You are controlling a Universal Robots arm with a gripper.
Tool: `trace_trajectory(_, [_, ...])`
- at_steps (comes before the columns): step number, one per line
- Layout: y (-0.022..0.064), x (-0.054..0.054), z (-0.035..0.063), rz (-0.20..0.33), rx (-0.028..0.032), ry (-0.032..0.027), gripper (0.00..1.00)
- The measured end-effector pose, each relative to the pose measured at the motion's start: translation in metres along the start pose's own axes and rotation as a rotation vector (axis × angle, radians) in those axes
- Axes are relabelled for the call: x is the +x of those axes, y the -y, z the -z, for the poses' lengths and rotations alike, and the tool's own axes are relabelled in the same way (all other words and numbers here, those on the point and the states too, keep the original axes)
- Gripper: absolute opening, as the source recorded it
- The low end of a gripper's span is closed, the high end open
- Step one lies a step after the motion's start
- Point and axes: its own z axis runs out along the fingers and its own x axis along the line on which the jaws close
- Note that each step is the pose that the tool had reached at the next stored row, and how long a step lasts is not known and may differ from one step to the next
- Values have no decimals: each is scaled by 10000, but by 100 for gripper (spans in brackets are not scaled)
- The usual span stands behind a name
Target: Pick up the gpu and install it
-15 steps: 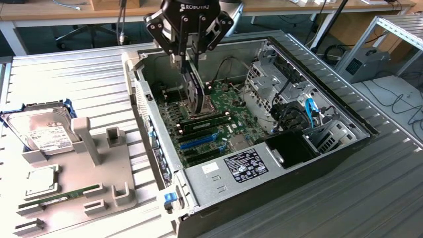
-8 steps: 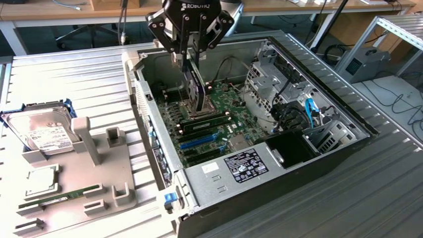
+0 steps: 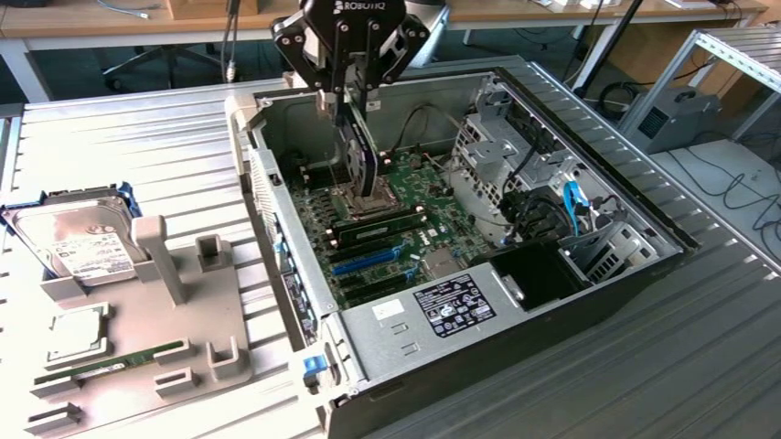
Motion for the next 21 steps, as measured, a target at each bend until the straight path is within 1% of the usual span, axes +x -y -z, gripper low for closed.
trace_trajectory(6, [-79,-29,-8,3,27,1,26])
trace_trajectory(10, [-113,-57,-14,3,39,3,26])
trace_trajectory(21, [-153,-142,-30,4,52,4,26])
